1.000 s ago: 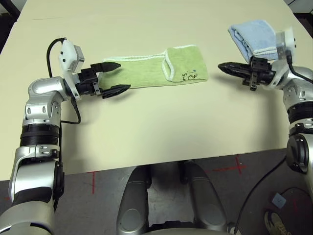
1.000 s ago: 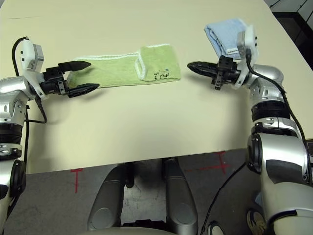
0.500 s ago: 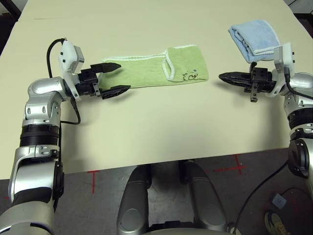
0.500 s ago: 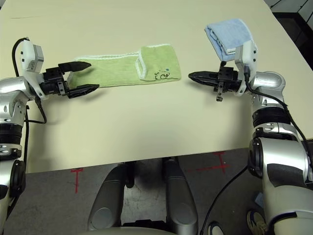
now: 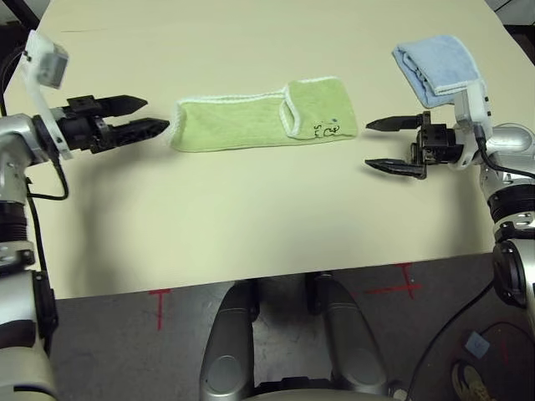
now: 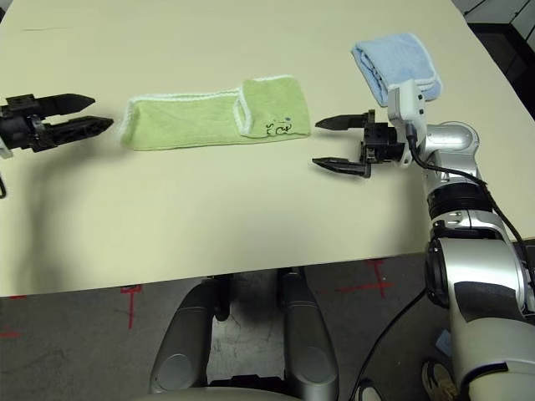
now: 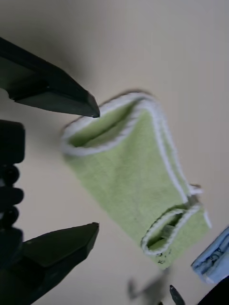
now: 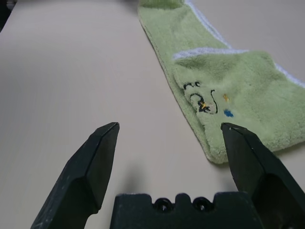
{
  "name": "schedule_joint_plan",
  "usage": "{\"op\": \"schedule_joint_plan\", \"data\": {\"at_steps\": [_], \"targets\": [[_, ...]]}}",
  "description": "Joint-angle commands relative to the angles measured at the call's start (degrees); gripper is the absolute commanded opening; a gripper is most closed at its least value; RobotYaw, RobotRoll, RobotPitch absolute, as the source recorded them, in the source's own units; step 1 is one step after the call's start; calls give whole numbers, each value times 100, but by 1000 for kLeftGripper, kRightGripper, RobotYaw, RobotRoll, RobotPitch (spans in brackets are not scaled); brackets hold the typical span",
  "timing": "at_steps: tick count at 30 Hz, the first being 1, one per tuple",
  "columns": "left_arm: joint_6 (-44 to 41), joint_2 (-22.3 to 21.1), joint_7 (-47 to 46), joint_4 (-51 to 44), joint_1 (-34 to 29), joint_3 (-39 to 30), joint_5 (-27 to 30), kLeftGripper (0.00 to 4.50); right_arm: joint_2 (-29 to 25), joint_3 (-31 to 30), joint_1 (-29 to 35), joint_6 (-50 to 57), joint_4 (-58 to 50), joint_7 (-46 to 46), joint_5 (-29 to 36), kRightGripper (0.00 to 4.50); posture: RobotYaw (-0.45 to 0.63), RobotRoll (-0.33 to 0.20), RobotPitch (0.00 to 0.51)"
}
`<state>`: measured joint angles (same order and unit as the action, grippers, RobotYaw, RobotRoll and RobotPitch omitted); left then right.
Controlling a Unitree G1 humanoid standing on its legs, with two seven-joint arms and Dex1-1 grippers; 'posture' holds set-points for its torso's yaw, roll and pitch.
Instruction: Fold the towel and set it aside.
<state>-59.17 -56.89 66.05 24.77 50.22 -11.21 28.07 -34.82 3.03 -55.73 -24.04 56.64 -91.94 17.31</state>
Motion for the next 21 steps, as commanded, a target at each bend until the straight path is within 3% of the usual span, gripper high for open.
{"op": "schedule_joint_plan", "data": {"at_steps": [1,4,8,21], "targets": [[-1678,30,-513,-203,311,-137,377,4500,-68,-60,75,47,-147,-56,103,4468,69,0,305],[-2373,3,-730,-377,234,-91,507,4500,-70,-60,102,85,-233,-56,124,4468,66,0,307],[-2596,149,-1096,-299,168,-215,523,4500,-34,-43,102,107,-278,-56,92,4468,63,0,309],[-2415,691,-1790,-243,-90,-471,582,4500,27,40,-11,58,-155,-39,-46,4468,50,0,313]]}}
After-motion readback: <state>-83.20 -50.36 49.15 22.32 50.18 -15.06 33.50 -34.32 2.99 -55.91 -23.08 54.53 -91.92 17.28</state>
